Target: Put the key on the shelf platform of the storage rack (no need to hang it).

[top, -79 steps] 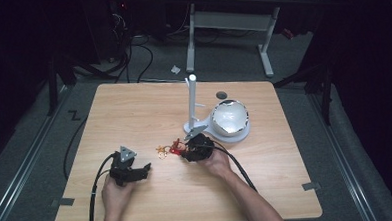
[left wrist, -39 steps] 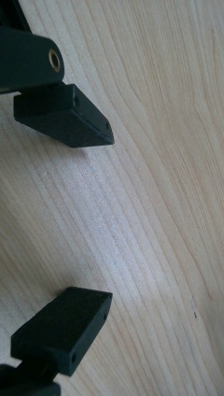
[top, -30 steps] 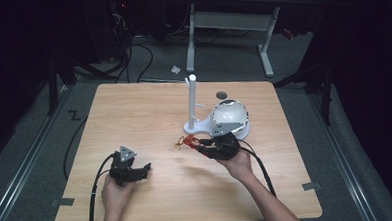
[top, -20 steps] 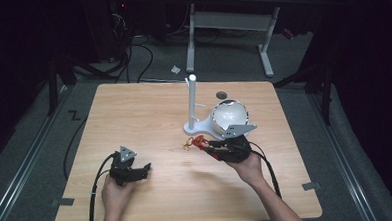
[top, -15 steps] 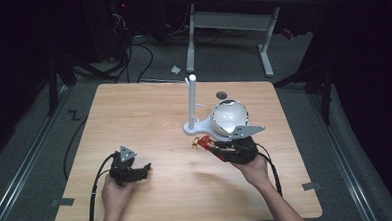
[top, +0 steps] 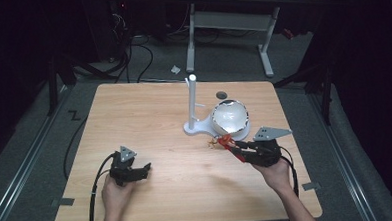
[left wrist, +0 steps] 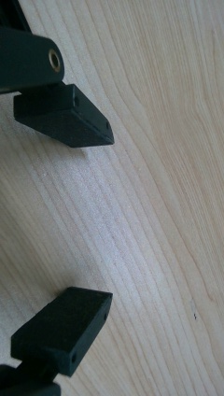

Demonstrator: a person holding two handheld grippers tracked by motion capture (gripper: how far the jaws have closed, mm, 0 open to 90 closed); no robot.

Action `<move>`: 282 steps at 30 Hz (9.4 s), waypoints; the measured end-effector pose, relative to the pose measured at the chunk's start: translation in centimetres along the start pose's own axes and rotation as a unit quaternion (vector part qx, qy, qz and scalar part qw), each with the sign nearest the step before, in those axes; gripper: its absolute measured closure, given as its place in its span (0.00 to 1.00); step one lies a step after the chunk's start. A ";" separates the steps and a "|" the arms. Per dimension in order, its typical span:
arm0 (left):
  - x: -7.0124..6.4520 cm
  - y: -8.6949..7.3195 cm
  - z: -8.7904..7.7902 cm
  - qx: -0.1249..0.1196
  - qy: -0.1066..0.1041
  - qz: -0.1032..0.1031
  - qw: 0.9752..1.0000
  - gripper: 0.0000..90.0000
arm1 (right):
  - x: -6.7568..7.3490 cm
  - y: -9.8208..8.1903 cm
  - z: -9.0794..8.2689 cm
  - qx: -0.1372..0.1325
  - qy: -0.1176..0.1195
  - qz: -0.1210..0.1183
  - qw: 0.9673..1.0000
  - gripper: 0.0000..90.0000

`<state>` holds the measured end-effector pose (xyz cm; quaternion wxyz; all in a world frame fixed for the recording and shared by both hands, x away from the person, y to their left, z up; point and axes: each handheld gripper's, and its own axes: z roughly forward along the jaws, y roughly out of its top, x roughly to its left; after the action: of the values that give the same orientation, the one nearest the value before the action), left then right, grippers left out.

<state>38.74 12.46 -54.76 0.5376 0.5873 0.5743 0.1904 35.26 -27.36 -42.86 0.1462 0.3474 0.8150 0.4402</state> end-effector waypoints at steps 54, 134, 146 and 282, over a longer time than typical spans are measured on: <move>0.0 0.0 0.0 0.000 0.000 0.001 1.000 0.23 | -6.7 3.8 -0.3 0.002 -0.074 0.052 0.996 0.78; 0.0 0.0 0.0 0.000 0.000 0.000 1.000 0.23 | -10.1 4.2 9.2 0.095 -0.080 0.080 0.989 0.77; 0.0 0.0 0.0 0.000 0.001 0.000 1.000 0.23 | -10.0 4.5 7.5 0.066 -0.092 0.083 0.990 0.61; 0.0 0.0 0.0 0.000 0.000 0.001 1.000 0.23 | -1.1 -3.5 0.0 -0.049 -0.027 0.084 0.995 0.56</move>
<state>38.73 12.44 -54.77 0.5374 0.5874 0.5741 0.1911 34.51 -29.41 -45.85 0.1477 0.4184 0.7562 0.4809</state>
